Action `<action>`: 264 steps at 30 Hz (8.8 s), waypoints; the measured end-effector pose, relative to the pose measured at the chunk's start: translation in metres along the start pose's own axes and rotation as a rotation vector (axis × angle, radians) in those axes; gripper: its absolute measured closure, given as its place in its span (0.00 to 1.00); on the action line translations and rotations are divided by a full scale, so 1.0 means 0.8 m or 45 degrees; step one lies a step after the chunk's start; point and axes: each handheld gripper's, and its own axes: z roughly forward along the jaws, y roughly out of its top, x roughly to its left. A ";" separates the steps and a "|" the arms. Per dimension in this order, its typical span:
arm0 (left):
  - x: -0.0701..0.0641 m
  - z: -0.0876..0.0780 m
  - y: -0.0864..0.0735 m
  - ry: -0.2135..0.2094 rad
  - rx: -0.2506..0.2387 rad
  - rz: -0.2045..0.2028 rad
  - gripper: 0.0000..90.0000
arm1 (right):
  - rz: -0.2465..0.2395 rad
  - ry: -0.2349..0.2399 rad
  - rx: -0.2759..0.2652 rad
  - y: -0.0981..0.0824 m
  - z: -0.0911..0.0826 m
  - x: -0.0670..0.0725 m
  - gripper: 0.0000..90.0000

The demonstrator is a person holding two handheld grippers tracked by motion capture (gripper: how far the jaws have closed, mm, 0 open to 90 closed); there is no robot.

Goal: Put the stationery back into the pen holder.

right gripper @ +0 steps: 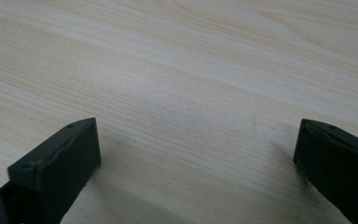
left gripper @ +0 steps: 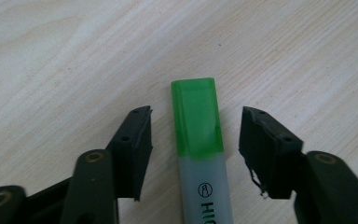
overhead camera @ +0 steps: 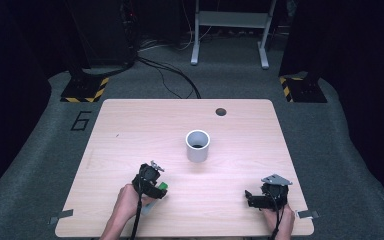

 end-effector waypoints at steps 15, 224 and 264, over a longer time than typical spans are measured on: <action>-0.010 0.004 0.006 0.037 0.017 0.073 0.74 | -0.006 0.000 -0.001 0.000 0.000 -0.001 0.00; 0.009 -0.005 0.199 -0.096 -1.132 0.094 0.74 | -0.001 -0.001 0.004 0.001 0.001 0.000 0.00; 0.006 0.042 0.179 -0.071 -0.880 0.122 0.74 | 0.002 -0.002 0.003 0.001 0.001 0.000 0.00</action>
